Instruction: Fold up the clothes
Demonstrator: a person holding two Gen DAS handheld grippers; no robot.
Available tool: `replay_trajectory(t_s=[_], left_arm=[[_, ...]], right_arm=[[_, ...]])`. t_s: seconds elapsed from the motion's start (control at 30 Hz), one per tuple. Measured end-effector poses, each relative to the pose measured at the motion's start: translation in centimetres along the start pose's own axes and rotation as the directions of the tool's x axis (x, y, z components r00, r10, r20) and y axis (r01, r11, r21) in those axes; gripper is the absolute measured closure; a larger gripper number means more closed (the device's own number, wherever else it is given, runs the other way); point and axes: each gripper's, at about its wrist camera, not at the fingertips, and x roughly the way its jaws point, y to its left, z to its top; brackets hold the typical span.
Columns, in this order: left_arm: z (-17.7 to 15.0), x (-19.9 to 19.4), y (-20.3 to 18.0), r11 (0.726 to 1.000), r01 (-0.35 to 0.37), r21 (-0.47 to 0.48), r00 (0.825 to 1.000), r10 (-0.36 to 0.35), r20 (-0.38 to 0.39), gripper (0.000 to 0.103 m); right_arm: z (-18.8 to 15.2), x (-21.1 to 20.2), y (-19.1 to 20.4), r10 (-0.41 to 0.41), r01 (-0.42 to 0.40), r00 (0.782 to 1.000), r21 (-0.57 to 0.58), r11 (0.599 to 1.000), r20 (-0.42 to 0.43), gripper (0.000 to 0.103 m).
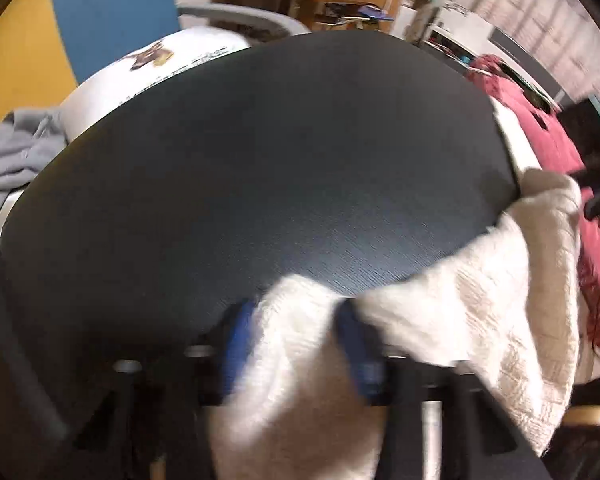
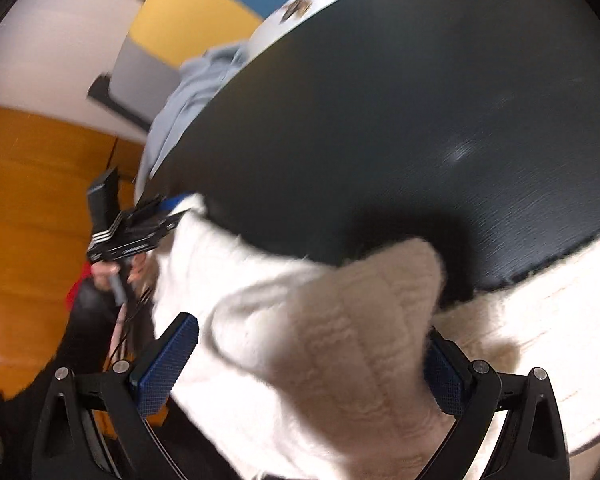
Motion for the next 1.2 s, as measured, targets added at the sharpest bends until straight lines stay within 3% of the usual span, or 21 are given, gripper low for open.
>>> replay_trajectory(t_s=[0.13, 0.2, 0.27, 0.3, 0.37, 0.43, 0.5, 0.53, 0.63, 0.73, 0.8, 0.87, 0.9, 0.97, 1.03, 1.17, 1.2], left_arm=[[-1.3, -2.4, 1.6, 0.993, -0.07, -0.099, 0.997, 0.074, 0.036, 0.092], [-2.1, -6.0, 4.5, 0.968, -0.103, -0.231, 0.983, 0.133, 0.122, 0.095], [-3.5, -10.8, 7.0, 0.933, -0.088, -0.35, 0.952, 0.183, 0.247, 0.096], [-4.5, -13.1, 7.6, 0.922, -0.08, -0.38, 0.933, 0.204, 0.298, 0.097], [-7.5, -17.1, 7.2, 0.924, -0.064, -0.377, 0.9, 0.217, 0.378, 0.097], [-10.6, -18.2, 5.4, 0.943, -0.027, -0.332, 0.902, 0.166, 0.398, 0.097], [-13.2, -17.9, 4.6, 0.947, -0.024, -0.32, 0.919, 0.147, 0.366, 0.096], [-14.5, -17.4, 3.8, 0.948, -0.018, -0.319, 0.927, 0.135, 0.349, 0.096], [-18.1, -16.3, 0.1, 0.955, 0.007, -0.296, 0.94, 0.094, 0.327, 0.087], [-19.4, -16.0, -3.7, 0.97, 0.025, -0.242, 0.939, 0.059, 0.338, 0.085], [-19.2, -15.4, -6.9, 0.984, 0.052, -0.173, 0.938, 0.012, 0.348, 0.082], [-18.8, -14.4, -9.5, 0.991, 0.072, -0.109, 0.938, -0.03, 0.344, 0.081], [-18.3, -13.7, -10.7, 0.994, 0.079, -0.078, 0.945, -0.05, 0.322, 0.081], [-17.6, -12.0, -13.1, 0.998, 0.061, -0.013, 0.959, -0.055, 0.276, 0.08], [-17.0, -10.2, -14.1, 0.998, 0.042, 0.037, 0.972, -0.05, 0.229, 0.08], [-16.4, -6.5, -13.9, 0.995, -0.009, 0.096, 0.993, -0.002, 0.115, 0.078], [-16.7, -6.0, -14.0, 0.994, -0.019, 0.108, 0.994, 0.007, 0.108, 0.077]], right_arm=[[-0.7, 1.3, 1.5, 0.037, -0.038, 0.999, -0.036, 0.999, -0.024, 0.0], [-0.4, 2.6, 3.4, 0.056, -0.055, 0.998, -0.072, 0.996, 0.011, 0.0], [-0.2, 3.2, 6.1, 0.116, -0.109, 0.992, -0.13, 0.986, 0.052, 0.0], [-0.5, 2.7, 7.8, 0.193, -0.177, 0.978, -0.173, 0.969, 0.079, 0.0], [-2.1, 1.6, 10.9, 0.359, -0.326, 0.931, -0.276, 0.904, 0.074, 0.0], [-5.2, 3.4, 13.0, 0.321, -0.31, 0.947, -0.324, 0.894, -0.02, 0.0], [-8.1, 5.4, 14.2, 0.247, -0.269, 0.963, -0.339, 0.902, -0.107, 0.0], [-8.9, 5.6, 13.8, 0.215, -0.24, 0.97, -0.325, 0.915, -0.111, 0.0], [-10.9, 5.3, 12.6, 0.12, -0.141, 0.989, -0.284, 0.948, -0.088, 0.0], [-9.5, 0.4, 10.2, 0.149, -0.131, 0.986, -0.2, 0.971, 0.076, 0.0], [-7.8, -4.1, 8.2, 0.112, -0.074, 0.956, -0.148, 0.986, 0.271, 0.0], [-5.4, -6.8, 5.6, -0.042, 0.07, 0.91, -0.052, 0.996, 0.413, 0.0], [-4.2, -6.9, 4.3, -0.137, 0.149, 0.895, 0.005, 0.989, 0.425, 0.0], [-1.9, -6.6, 1.9, -0.335, 0.317, 0.848, 0.114, 0.942, 0.411, 0.0], [0.5, -5.0, -0.6, -0.507, 0.474, 0.794, 0.18, 0.862, 0.336, 0.0], [2.6, -0.4, -2.8, -0.677, 0.662, 0.715, 0.143, 0.736, 0.174, 0.0], [2.6, 0.2, -2.6, -0.696, 0.685, 0.698, 0.123, 0.718, 0.172, 0.0]])
